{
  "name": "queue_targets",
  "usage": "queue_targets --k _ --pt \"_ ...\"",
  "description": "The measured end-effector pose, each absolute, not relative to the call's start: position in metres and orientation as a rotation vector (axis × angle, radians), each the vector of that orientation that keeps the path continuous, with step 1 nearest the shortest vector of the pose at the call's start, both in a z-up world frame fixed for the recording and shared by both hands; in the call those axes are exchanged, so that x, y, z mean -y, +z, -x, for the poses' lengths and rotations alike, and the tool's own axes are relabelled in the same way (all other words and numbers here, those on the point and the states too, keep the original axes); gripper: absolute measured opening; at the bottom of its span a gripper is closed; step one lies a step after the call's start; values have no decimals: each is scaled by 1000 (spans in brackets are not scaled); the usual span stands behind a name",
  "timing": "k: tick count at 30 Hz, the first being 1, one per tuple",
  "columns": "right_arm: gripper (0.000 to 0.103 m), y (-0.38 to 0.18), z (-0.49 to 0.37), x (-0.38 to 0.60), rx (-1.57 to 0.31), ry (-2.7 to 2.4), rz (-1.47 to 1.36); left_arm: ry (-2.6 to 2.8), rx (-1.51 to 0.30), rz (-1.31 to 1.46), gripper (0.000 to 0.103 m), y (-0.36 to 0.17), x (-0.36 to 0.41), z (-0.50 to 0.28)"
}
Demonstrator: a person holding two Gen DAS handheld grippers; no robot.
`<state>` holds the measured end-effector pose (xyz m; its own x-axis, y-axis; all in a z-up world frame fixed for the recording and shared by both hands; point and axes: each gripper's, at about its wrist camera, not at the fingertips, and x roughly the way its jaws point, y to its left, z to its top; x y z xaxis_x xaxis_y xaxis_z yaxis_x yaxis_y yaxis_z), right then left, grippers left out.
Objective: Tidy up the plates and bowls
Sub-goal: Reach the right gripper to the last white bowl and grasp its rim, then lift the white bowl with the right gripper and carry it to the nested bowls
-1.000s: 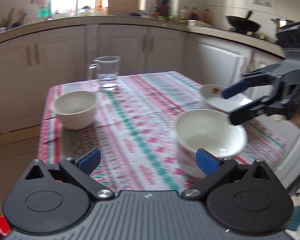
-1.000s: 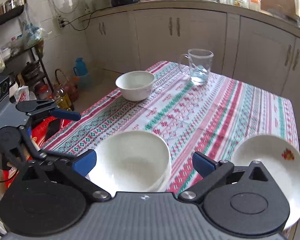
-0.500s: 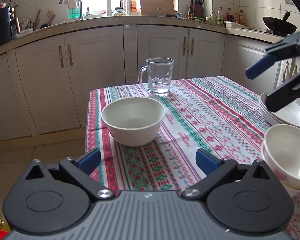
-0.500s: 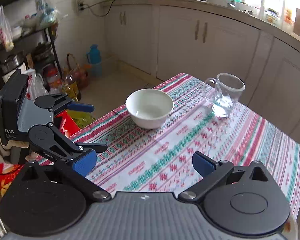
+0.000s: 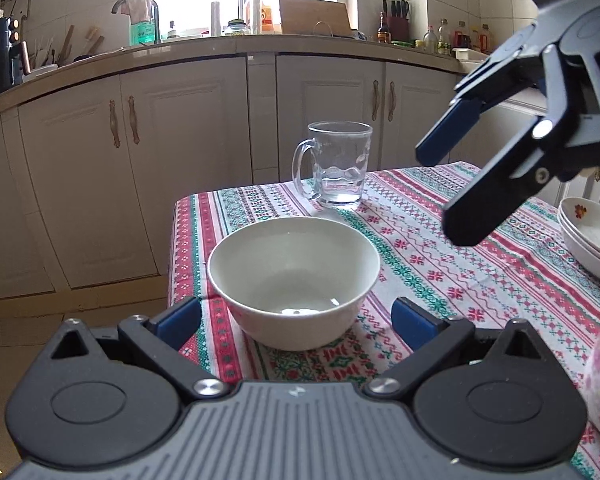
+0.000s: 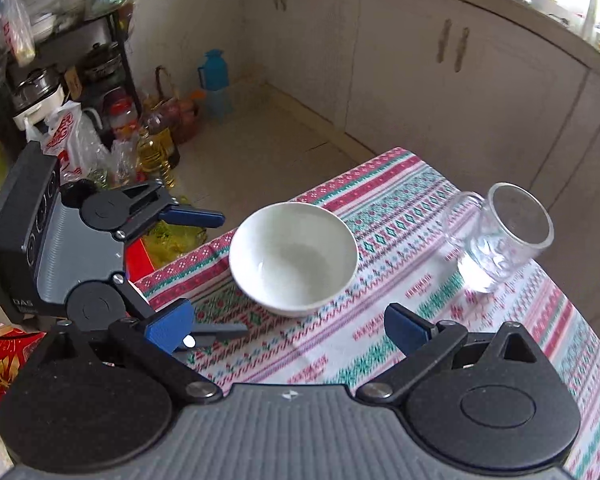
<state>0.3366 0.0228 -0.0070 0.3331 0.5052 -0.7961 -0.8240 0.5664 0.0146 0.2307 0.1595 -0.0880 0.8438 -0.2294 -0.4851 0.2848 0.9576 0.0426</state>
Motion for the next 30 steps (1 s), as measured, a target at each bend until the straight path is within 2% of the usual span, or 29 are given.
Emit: queue_targets --k 12,20,30 --pt "96 -38 -390 -57 -925 962 437 -319 -479 -65 99 -96 -168 -244" --pt "83 -58 -411 -64 -962 945 401 -332 -468 -85 97 -96 -165 -247" --pt "74 -66 -422 -69 -980 947 363 -329 -465 -81 96 -96 -166 -250"
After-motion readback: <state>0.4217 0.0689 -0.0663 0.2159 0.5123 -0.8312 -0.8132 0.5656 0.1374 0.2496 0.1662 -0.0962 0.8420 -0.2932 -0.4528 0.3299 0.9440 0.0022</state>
